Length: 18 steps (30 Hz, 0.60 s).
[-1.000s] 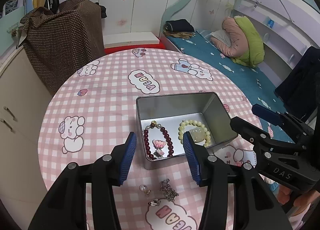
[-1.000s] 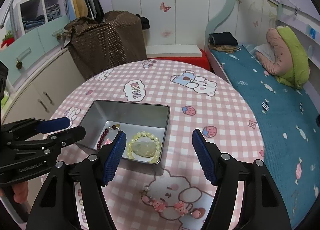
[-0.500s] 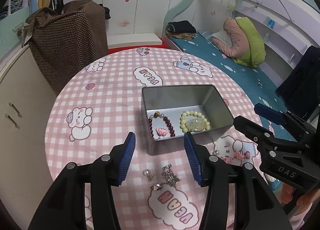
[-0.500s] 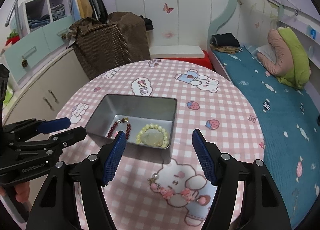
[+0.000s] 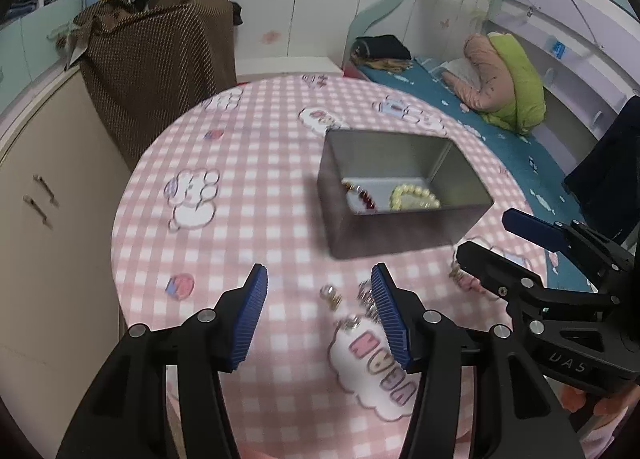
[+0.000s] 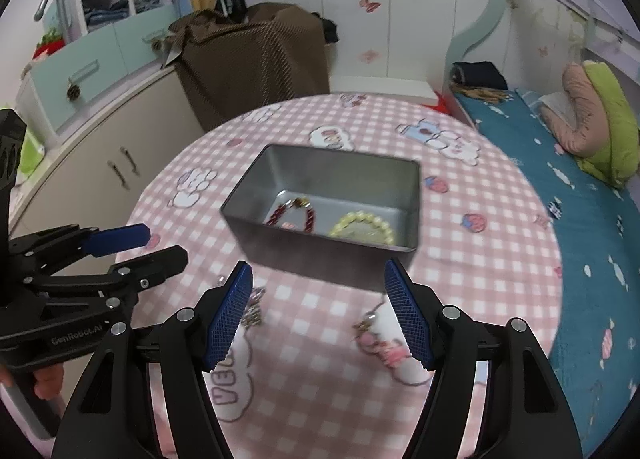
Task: Organize jewelry
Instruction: 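Withdraw both grippers from the tin toward the silver chain and earrings, then grasp the silver chain with the right gripper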
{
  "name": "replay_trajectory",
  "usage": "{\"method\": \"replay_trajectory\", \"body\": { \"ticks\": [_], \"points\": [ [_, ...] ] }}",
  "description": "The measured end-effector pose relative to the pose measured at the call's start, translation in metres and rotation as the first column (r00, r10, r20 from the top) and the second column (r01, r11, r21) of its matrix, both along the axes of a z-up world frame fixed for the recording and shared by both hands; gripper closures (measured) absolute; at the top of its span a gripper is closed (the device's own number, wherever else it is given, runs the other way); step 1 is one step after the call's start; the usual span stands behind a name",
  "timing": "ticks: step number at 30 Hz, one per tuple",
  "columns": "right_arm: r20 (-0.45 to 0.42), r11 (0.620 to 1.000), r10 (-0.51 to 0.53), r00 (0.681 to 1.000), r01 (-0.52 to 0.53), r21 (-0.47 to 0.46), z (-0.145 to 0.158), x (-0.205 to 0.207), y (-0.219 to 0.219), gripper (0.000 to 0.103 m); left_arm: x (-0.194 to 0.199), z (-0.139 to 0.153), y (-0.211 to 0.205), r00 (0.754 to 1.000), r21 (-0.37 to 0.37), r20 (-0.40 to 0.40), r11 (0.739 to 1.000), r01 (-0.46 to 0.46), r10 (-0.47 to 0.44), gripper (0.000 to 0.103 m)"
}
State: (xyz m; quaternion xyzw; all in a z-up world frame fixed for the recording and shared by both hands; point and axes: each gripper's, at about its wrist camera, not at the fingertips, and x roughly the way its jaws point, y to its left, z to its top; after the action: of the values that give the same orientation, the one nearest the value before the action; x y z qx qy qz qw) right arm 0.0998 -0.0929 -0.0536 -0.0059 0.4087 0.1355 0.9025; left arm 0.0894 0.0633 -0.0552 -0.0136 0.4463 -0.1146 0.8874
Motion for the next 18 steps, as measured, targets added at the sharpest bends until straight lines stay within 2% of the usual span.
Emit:
{"method": "replay_trajectory", "body": {
  "ticks": [14, 18],
  "points": [
    [-0.131, 0.998, 0.058, 0.990, -0.060, -0.016, -0.049, 0.004, 0.039, 0.037, -0.011, -0.033, 0.030, 0.996, -0.001, -0.081, 0.999, -0.042, 0.042, 0.051],
    [-0.152, 0.996, 0.076, 0.985, -0.081, -0.025, -0.057, 0.008, 0.049, 0.048, -0.012, -0.035, 0.034, 0.995, -0.006, -0.087, 0.999, -0.044, 0.043, 0.051]
  ]
}}
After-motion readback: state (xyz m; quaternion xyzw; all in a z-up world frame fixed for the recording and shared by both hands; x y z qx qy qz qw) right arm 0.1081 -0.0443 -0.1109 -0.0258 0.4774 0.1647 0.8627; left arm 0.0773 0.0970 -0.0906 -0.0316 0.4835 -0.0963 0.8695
